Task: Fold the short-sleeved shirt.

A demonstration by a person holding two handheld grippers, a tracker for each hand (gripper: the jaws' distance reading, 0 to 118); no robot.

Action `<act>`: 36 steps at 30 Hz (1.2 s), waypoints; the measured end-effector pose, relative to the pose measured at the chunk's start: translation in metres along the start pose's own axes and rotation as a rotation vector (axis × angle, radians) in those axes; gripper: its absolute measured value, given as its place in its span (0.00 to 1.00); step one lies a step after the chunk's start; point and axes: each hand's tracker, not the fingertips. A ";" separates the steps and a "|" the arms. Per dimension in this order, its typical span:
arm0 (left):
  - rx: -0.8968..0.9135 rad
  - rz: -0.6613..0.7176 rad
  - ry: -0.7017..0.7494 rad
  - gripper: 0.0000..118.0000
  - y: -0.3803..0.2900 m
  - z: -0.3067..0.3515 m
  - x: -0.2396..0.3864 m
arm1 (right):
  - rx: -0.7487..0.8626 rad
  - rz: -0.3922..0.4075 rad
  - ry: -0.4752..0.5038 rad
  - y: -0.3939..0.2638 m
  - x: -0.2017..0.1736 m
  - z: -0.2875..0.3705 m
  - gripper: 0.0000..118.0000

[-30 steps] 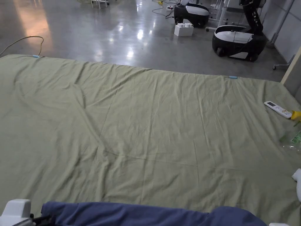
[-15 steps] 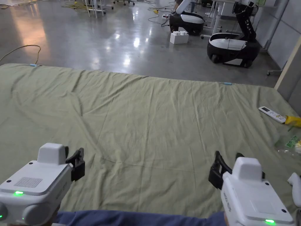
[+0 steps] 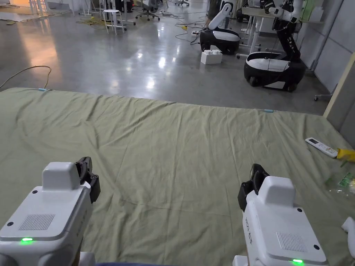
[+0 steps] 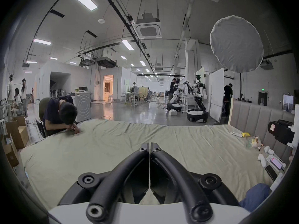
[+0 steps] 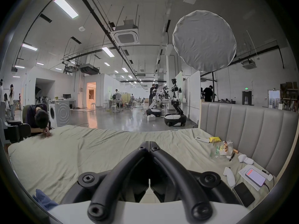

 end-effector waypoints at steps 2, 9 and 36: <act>-0.009 -0.006 0.004 0.00 -0.002 -0.005 -0.004 | 0.004 0.005 0.008 0.002 0.001 0.000 0.00; -0.217 0.093 -0.135 0.00 -0.012 -0.011 -0.039 | -0.023 0.012 0.020 -0.001 0.003 -0.001 0.00; -0.909 0.673 -0.453 0.68 -0.147 -0.026 -0.203 | -0.167 0.051 0.053 -0.028 -0.003 -0.004 0.00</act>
